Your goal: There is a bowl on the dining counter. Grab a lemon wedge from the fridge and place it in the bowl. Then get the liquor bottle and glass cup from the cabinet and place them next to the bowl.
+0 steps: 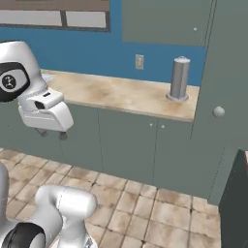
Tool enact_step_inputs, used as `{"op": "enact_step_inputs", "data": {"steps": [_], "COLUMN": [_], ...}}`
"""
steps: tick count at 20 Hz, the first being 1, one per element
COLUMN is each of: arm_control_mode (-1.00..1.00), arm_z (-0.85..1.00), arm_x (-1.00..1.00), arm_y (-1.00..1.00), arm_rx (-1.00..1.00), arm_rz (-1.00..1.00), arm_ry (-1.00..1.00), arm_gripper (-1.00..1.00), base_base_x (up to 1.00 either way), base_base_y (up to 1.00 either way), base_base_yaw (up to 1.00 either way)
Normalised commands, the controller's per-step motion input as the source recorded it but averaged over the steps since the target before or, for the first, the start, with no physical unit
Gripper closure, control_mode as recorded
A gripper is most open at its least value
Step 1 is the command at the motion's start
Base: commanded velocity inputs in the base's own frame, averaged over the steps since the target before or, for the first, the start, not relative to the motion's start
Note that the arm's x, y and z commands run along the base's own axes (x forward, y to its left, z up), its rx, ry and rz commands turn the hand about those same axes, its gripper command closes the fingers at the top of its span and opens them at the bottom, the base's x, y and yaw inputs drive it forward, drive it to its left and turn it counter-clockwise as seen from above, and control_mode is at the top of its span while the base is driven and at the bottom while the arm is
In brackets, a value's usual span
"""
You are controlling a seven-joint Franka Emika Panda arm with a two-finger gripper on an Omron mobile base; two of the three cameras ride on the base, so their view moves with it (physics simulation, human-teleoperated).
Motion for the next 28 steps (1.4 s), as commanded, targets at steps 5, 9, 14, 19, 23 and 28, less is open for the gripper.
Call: {"op": "enact_step_inputs", "data": {"steps": [5, 9, 14, 19, 23, 28], "arm_control_mode": [1.0, 1.0, 1.0, 1.0, 1.0, 1.0], "arm_z": [0.0, 0.0, 0.0, 0.0, 0.0, 0.0], "arm_x": [0.0, 0.0, 0.0, 0.0, 0.0, 0.0], "arm_y": [0.0, 0.0, 0.0, 0.0, 0.0, 0.0], "arm_rx": [0.0, 0.0, 0.0, 0.0, 0.0, 0.0], "arm_rz": [0.0, 0.0, 0.0, 0.0, 0.0, 0.0], "arm_ry": [0.0, 0.0, 0.0, 0.0, 0.0, 0.0], "arm_gripper": [-1.0, -1.0, -1.0, -1.0, -1.0, -1.0], "base_base_x": [0.99, 0.85, 0.74, 0.66, 0.66, 0.62], "base_base_y": [-0.34, -0.24, -0.3, -0.31, -0.17, -0.1], "base_base_yaw": [-0.32, -0.43, -0.46, -0.48, -0.49, -0.52]}}
